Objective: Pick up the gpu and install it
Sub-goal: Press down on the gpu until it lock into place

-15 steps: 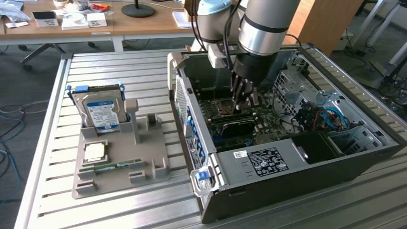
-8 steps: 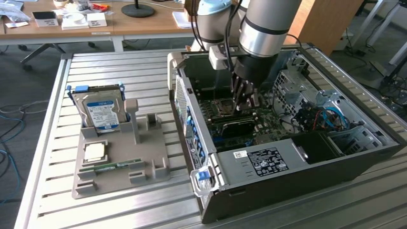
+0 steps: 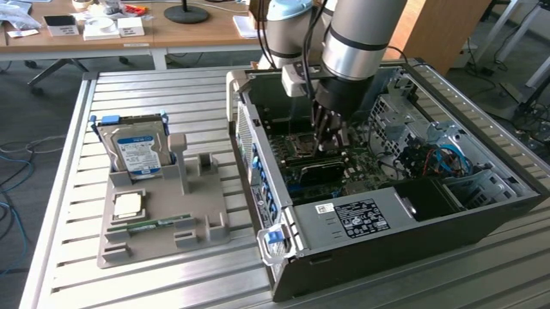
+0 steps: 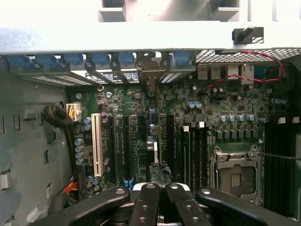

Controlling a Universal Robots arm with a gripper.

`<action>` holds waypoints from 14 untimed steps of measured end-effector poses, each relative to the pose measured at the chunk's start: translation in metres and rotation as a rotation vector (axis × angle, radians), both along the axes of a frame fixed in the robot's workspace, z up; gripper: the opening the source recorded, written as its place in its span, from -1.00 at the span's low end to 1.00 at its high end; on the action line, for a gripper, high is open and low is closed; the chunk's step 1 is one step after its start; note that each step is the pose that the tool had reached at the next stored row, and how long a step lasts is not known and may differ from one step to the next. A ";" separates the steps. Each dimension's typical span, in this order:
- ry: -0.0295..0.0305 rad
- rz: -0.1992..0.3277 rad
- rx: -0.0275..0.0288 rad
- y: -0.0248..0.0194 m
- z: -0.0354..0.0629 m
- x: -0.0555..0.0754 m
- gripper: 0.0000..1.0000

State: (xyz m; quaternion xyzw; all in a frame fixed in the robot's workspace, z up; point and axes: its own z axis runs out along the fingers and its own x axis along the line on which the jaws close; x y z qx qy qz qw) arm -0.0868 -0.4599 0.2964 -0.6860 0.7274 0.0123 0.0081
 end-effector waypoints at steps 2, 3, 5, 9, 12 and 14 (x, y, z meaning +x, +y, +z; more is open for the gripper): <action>-0.0001 0.000 0.0002 0.0009 -0.0010 0.000 -0.79; 0.0000 0.000 0.0004 0.0010 -0.0034 0.000 -0.79; -0.0002 0.000 0.0005 0.0010 -0.0076 0.000 -0.79; -0.0001 0.000 0.0004 0.0010 -0.0081 0.000 -0.79; -0.0001 0.000 0.0004 0.0010 -0.0081 0.000 -0.79; -0.0002 0.000 0.0005 0.0010 -0.0084 0.000 -0.79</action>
